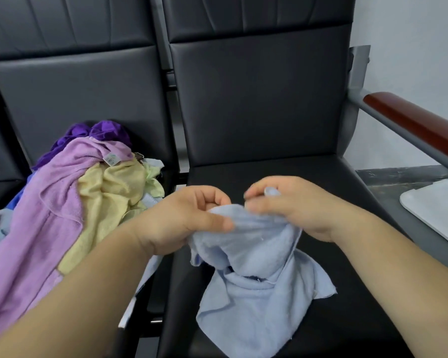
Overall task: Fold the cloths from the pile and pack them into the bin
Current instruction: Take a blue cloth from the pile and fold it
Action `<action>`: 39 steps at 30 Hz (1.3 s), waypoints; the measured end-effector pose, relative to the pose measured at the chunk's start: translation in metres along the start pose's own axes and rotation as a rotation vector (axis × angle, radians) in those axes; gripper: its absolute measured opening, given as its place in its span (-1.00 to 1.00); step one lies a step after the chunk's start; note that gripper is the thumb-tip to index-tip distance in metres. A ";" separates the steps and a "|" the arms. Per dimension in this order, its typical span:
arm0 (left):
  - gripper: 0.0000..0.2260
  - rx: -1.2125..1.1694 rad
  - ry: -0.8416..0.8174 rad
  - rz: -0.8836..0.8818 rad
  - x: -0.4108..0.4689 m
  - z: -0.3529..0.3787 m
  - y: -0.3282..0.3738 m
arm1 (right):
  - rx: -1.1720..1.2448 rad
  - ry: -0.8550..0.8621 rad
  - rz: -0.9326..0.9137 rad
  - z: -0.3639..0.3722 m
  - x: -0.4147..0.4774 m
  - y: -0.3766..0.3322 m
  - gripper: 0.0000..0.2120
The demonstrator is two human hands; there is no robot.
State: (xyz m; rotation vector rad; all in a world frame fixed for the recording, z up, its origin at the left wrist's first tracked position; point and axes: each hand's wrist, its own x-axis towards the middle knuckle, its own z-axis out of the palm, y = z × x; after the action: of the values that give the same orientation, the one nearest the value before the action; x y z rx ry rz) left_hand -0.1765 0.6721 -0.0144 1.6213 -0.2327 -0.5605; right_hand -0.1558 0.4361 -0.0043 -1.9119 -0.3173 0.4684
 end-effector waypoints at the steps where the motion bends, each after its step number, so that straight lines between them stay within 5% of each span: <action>1: -0.78 0.099 -0.057 -0.041 -0.005 -0.003 0.002 | -0.238 -0.041 0.014 -0.003 -0.001 0.000 -0.93; 5: -0.91 0.681 0.040 -0.076 -0.017 -0.008 0.004 | -0.510 -0.036 0.096 -0.015 -0.001 0.008 -0.80; 10: -0.66 0.501 0.306 0.058 -0.021 -0.017 0.004 | -0.227 0.031 0.011 -0.019 -0.003 0.004 -0.80; 15: -0.73 0.219 0.479 0.144 -0.016 0.002 0.009 | -0.408 0.026 -0.001 -0.010 -0.002 0.005 -0.90; 19: -0.68 0.636 0.267 0.002 -0.018 -0.008 0.009 | -0.247 0.239 -0.041 -0.010 0.001 0.006 -0.78; 22: -0.76 0.839 0.307 -0.024 -0.017 -0.012 0.003 | -0.121 0.338 -0.112 -0.011 0.002 0.004 -0.74; 26: -0.83 0.567 0.472 0.044 -0.015 -0.016 0.000 | -0.293 0.130 -0.146 -0.008 0.001 0.004 -0.91; 28: -0.83 0.431 0.565 0.124 -0.015 -0.015 0.004 | -0.460 -0.028 -0.090 -0.004 0.001 0.007 -0.77; 31: -0.81 0.505 0.512 0.239 -0.019 -0.011 0.013 | -0.539 -0.007 -0.008 -0.002 0.004 0.010 -0.65; 35: -0.67 0.867 0.353 0.046 -0.021 -0.024 0.009 | -0.265 0.146 -0.027 -0.005 0.004 0.003 -0.74; 39: -0.77 0.642 0.466 0.069 -0.019 -0.024 0.000 | 0.086 0.000 -0.097 0.000 -0.007 -0.006 -0.75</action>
State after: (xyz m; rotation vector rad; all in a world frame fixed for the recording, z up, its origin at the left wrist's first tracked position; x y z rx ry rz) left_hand -0.1810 0.7019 -0.0090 2.3014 -0.1216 -0.0294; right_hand -0.1620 0.4355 0.0025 -1.8046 -0.3816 0.4109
